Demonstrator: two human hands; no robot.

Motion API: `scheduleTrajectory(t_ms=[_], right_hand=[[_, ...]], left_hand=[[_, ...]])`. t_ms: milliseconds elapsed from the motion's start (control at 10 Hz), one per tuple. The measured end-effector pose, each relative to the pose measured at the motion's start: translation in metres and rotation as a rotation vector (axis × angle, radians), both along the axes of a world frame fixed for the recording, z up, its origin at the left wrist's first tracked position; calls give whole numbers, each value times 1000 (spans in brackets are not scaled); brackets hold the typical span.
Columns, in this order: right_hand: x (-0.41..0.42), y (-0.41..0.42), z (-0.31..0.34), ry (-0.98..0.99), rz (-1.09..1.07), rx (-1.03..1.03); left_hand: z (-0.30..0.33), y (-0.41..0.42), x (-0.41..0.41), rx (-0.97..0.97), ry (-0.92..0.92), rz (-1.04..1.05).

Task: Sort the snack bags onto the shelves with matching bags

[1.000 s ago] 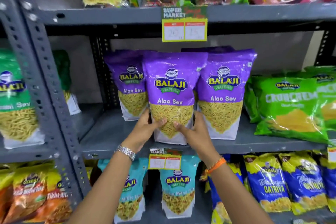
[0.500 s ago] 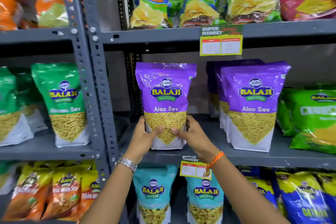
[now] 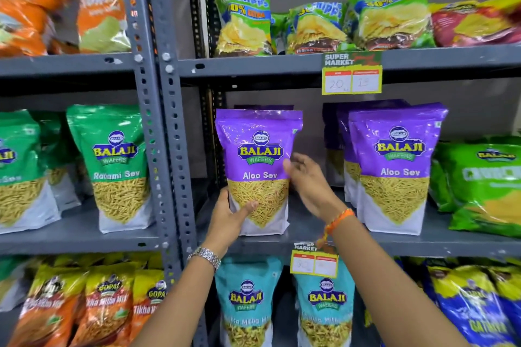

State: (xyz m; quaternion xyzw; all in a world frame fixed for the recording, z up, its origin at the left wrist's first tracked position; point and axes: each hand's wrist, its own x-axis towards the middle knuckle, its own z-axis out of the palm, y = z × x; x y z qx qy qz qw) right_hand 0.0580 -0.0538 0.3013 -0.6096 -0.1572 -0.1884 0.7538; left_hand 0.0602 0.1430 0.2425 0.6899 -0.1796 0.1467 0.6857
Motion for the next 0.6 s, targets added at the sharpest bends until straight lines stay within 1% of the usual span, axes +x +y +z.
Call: scheduleTrajectory(t_ms=[100,200,300,400,500,600], right_hand=[[4,-2,39,-19,-30,44],[4,-1,62,32,-90,49],[8,-2,70,24,-154,73],[11,-1,73,4,-247,53],[13,-1,71,3,-271,35],[11,-2,70,15,-270,93]], left_hand=[[1,0,-1,16,-7,1],[1,0,0,15,6,-4],[3,1,1,23,10,-12],[2,1,2,13,12,-13],[3,0,-1,26,13,4],[2,-3,-4,31,-5,70]])
